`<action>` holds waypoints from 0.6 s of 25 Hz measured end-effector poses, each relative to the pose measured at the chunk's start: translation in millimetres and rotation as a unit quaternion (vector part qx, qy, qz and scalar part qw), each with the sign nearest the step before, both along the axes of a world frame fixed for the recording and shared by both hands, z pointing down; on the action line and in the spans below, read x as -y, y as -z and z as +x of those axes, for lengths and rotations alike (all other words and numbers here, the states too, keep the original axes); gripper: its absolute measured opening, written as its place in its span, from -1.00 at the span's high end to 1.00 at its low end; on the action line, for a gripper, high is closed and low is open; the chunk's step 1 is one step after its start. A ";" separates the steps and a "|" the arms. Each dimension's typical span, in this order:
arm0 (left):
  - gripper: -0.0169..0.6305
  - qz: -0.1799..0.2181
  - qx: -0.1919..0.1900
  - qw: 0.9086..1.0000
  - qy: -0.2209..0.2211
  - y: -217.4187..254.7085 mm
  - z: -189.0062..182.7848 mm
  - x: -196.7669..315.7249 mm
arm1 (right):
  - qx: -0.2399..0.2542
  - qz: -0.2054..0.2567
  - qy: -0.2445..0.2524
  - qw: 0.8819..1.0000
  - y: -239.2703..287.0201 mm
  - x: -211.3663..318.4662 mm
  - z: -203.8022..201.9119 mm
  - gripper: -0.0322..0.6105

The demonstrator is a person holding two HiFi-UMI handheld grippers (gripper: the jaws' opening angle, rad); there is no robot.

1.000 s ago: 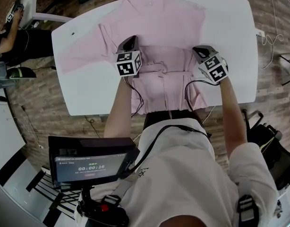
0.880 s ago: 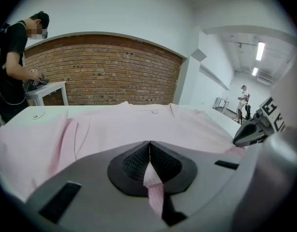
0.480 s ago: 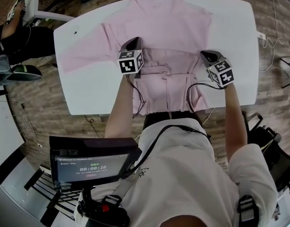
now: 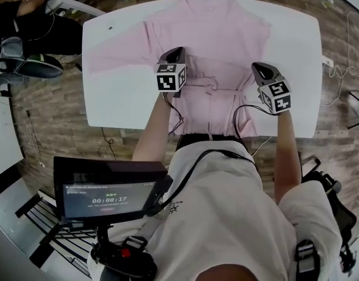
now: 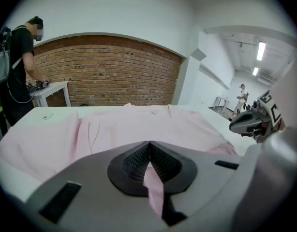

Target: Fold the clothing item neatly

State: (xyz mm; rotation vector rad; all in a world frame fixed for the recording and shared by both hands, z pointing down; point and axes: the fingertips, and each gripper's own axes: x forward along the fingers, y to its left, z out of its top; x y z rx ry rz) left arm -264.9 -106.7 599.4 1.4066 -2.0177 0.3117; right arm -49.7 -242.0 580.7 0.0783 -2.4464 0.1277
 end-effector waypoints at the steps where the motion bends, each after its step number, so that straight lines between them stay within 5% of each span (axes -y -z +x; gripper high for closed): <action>1: 0.94 0.006 0.002 1.000 -0.001 7.2 4.5 -1.9 | 0.013 0.001 0.000 1.000 7.5 -1.8 -3.4 0.89; 15: 0.94 0.086 0.016 0.996 -0.004 109.0 113.8 -66.0 | 0.116 -0.008 0.077 0.990 76.9 -72.2 -12.9 0.89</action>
